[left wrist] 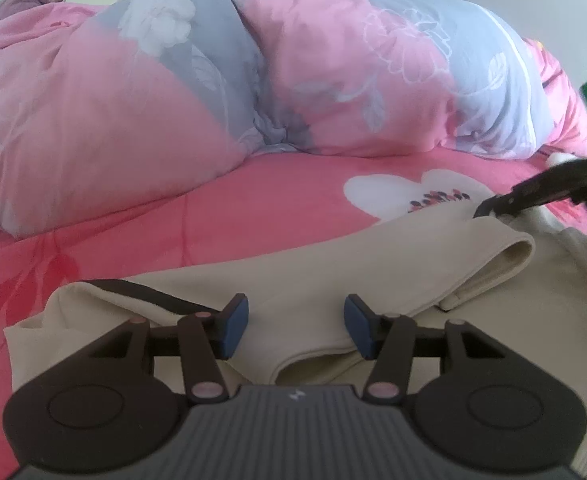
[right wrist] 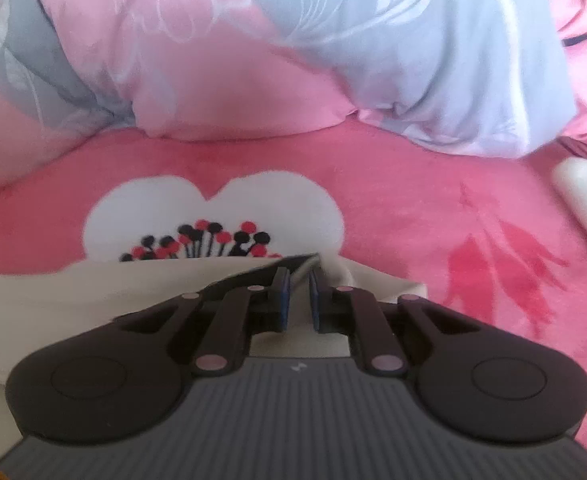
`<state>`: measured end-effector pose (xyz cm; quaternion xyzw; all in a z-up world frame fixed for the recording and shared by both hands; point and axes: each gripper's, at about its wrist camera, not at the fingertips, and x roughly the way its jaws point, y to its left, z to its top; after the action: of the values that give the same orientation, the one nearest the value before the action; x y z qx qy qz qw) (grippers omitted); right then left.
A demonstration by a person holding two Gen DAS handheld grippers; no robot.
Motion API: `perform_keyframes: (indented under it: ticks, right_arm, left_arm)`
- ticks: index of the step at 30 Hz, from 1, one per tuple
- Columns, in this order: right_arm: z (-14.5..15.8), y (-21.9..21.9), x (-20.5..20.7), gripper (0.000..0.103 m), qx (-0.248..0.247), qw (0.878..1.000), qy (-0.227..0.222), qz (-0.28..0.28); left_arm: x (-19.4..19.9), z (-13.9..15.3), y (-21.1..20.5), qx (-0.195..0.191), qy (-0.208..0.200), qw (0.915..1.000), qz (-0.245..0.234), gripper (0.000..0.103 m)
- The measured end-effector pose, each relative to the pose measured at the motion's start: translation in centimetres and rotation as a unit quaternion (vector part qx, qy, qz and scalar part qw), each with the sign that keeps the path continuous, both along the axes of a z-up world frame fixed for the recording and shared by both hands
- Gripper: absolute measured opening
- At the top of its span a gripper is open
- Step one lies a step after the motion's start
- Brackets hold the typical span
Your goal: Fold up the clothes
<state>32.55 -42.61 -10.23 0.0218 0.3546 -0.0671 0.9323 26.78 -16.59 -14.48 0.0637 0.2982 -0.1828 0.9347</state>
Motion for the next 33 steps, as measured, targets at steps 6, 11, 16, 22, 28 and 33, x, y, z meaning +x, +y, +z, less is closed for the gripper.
perform_keyframes:
  ticks: [6, 11, 16, 22, 28, 33]
  right_arm:
    - [3.2, 3.7, -5.4, 0.009, 0.046, 0.992, -0.063, 0.094]
    - [-0.7, 6.8, -6.0, 0.01, 0.013, 0.99, -0.013, 0.14]
    - [1.3, 6.4, -6.8, 0.012, 0.082, 0.989, -0.025, 0.122]
    - [-0.1, 8.5, -9.1, 0.012, 0.072, 0.985, -0.04, 0.154]
    - [-1.9, 7.6, -9.0, 0.012, 0.107, 0.982, -0.048, 0.147]
    - [-1.9, 7.9, -9.3, 0.012, 0.094, 0.983, -0.052, 0.148]
  left_arm:
    - [0.0, 0.0, 0.1, -0.006, 0.002, 1.0, 0.004, 0.054]
    - [-0.1, 0.0, 0.2, -0.009, 0.004, 0.9999, 0.004, 0.055]
    - [-0.1, 0.1, 0.3, -0.012, 0.005, 0.9999, 0.006, 0.055]
    - [-0.2, 0.0, 0.3, -0.013, 0.006, 0.9999, 0.007, 0.055]
    - [-0.2, 0.0, 0.3, -0.014, 0.005, 0.9999, 0.009, 0.055]
    - [-0.2, 0.0, 0.3, -0.013, 0.005, 0.9999, 0.009, 0.055]
